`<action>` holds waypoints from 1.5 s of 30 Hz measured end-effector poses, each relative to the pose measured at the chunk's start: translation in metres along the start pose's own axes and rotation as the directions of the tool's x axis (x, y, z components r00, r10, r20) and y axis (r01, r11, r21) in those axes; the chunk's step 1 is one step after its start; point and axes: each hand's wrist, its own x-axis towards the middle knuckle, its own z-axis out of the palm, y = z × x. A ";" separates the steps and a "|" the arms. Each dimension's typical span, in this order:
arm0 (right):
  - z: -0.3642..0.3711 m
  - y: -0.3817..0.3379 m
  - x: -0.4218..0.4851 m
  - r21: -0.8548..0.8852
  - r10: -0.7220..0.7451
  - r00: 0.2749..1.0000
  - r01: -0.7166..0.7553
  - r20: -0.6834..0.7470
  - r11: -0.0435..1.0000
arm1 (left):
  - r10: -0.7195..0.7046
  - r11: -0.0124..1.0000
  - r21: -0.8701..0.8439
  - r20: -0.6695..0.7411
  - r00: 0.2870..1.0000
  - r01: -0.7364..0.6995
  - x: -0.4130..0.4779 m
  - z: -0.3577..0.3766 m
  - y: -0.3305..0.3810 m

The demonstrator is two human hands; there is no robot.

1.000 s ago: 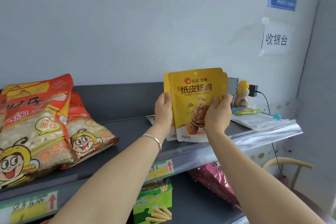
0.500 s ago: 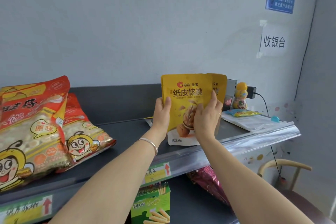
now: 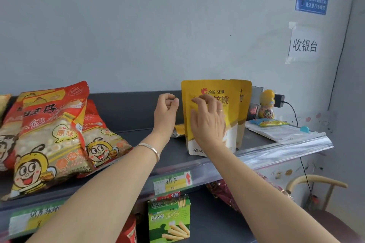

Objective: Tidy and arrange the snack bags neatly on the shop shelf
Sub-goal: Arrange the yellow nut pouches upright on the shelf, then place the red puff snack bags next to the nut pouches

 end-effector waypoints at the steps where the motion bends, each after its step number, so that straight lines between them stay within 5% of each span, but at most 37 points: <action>1: 0.003 -0.006 0.001 0.013 -0.039 0.999 0.039 0.026 0.999 | 0.025 0.999 0.036 -0.016 1.000 -0.024 0.002 -0.008 0.003; 5: 0.025 -0.031 0.002 0.098 -0.179 0.977 0.168 0.119 0.981 | 0.205 0.915 0.356 0.001 0.979 -0.192 0.010 -0.050 0.015; 10: 0.055 -0.078 0.007 0.172 -0.289 0.918 0.249 0.272 0.953 | 0.397 0.643 0.693 0.064 0.916 -0.327 0.021 -0.127 0.025; 15: 0.076 -0.136 0.013 0.341 -0.264 0.824 0.092 0.501 0.936 | 0.423 0.481 0.861 -0.063 0.904 -0.165 0.018 -0.207 0.031; 20: 0.087 -0.195 0.012 0.471 -0.157 0.564 -0.469 0.811 0.747 | 0.172 0.614 0.770 -0.346 0.922 0.174 0.000 -0.267 0.015; 24: 0.093 -0.222 0.011 0.479 -0.195 0.508 -0.519 0.839 0.708 | -0.089 0.701 0.631 -0.384 0.919 0.332 -0.007 -0.282 0.001; 28: 0.102 -0.236 0.009 0.475 -0.216 0.430 -0.695 0.876 0.539 | -0.157 0.878 0.345 -0.449 0.879 0.333 -0.002 -0.285 0.004; 31: 0.106 -0.240 0.007 0.503 -0.207 0.469 -0.692 0.859 0.518 | -0.198 0.948 0.116 -0.517 0.833 0.297 -0.002 -0.283 0.009; 35: 0.101 -0.227 0.033 0.595 -0.148 0.579 -0.752 0.802 0.282 | -0.101 0.994 -0.014 -0.498 0.862 0.109 0.012 -0.266 0.031; 38: 0.088 -0.204 0.062 0.648 -0.059 0.647 -0.747 0.760 0.147 | -0.089 0.994 -0.087 -0.358 0.929 0.061 0.026 -0.250 0.041; 40: 0.080 -0.183 0.076 0.687 0.014 0.689 -0.723 0.724 0.077 | -0.191 0.980 -0.103 -0.208 0.959 0.173 0.029 -0.234 0.040; 42: 0.079 -0.163 0.083 0.703 0.090 0.710 -0.704 0.698 0.098 | -0.299 0.948 -0.120 -0.021 0.954 0.294 0.029 -0.215 0.032; 45: 0.085 -0.139 0.078 0.694 0.171 0.744 -0.665 0.646 0.275 | -0.295 0.943 -0.117 0.133 0.946 0.310 0.031 -0.183 0.014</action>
